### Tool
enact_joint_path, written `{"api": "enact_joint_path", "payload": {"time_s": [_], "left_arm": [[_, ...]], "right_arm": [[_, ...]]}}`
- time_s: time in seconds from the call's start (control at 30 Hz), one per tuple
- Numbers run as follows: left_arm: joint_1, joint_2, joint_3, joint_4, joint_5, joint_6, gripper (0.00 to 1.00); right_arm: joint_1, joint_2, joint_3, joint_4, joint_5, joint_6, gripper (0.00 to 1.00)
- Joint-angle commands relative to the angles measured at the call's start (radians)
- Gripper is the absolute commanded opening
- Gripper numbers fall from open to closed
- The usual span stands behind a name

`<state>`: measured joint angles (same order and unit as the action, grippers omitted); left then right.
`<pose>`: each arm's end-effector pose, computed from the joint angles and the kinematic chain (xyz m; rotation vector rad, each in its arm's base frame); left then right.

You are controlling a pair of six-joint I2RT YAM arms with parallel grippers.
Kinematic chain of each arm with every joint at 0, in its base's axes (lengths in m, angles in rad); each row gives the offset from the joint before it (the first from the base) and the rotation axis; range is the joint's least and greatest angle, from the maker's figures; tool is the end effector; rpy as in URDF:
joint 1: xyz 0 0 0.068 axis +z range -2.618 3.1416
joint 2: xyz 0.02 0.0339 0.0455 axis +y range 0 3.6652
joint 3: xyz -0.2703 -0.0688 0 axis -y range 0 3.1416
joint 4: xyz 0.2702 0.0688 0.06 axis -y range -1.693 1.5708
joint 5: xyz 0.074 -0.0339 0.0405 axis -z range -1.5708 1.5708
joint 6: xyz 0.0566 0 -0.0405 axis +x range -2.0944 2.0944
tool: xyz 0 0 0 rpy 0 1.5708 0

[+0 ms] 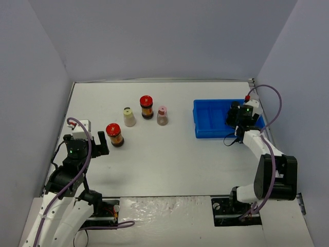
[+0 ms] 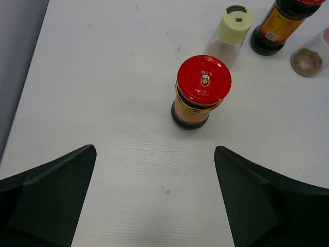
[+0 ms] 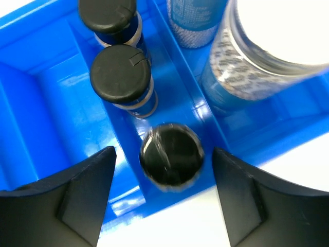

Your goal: Organize the condiment bottles

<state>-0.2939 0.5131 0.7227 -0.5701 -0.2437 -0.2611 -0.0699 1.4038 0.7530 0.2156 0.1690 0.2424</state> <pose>0.1542 -0.0324 0.3156 -0.1308 1.9181 -0.1374 0.3426 -0.0335 0.2094 0.4171 1.9559 -0.0588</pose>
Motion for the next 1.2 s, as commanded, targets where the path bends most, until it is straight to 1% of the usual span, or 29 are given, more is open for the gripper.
{"api": "enact_joint_path", "payload": {"time_s": [0.0,0.1,0.17,0.2,0.3,0.37,0.43,0.5,0.57,0.67,0.8,0.83,0.93,1.17], "left_arm": [[0.002,0.024,0.023,0.064,-0.003,0.009,0.97],[0.001,0.031,0.024,0.067,0.004,0.008,0.97],[0.001,0.035,0.024,0.067,0.004,0.008,0.97],[0.001,0.038,0.024,0.067,0.004,0.008,0.97],[0.001,0.041,0.023,0.068,0.006,0.007,0.97],[0.001,0.045,0.023,0.067,0.006,0.008,0.97],[0.001,0.049,0.024,0.067,0.009,0.008,0.97],[0.001,0.051,0.024,0.065,0.008,0.007,0.97],[0.001,0.056,0.026,0.064,0.007,0.005,0.97],[0.002,0.060,0.026,0.063,0.005,0.006,0.97],[0.002,0.064,0.026,0.061,0.003,0.005,0.97],[0.002,0.064,0.026,0.061,0.002,0.005,0.97],[0.003,0.062,0.026,0.061,-0.002,0.005,0.97],[0.004,0.058,0.025,0.060,-0.006,0.008,0.97]], "right_arm": [[0.030,-0.126,0.069,-0.030,0.040,0.017,0.76],[0.083,-0.170,0.138,-0.097,0.048,-0.017,0.81],[0.147,-0.185,0.194,-0.124,0.039,-0.048,0.83],[0.189,-0.190,0.218,-0.137,0.024,-0.069,0.83],[0.258,-0.163,0.310,-0.145,-0.090,-0.137,0.87],[0.303,-0.115,0.368,-0.150,-0.195,-0.182,0.89],[0.355,-0.049,0.410,-0.153,-0.261,-0.213,0.91],[0.387,0.009,0.454,-0.153,-0.278,-0.240,0.93],[0.445,0.083,0.506,-0.153,-0.292,-0.281,0.94],[0.512,0.190,0.583,-0.146,-0.294,-0.294,0.97],[0.568,0.319,0.675,-0.123,-0.302,-0.296,0.99],[0.578,0.325,0.680,-0.118,-0.302,-0.296,0.99],[0.610,0.437,0.758,-0.105,-0.301,-0.313,1.00],[0.655,0.596,0.848,-0.087,-0.318,-0.332,1.00]]}}
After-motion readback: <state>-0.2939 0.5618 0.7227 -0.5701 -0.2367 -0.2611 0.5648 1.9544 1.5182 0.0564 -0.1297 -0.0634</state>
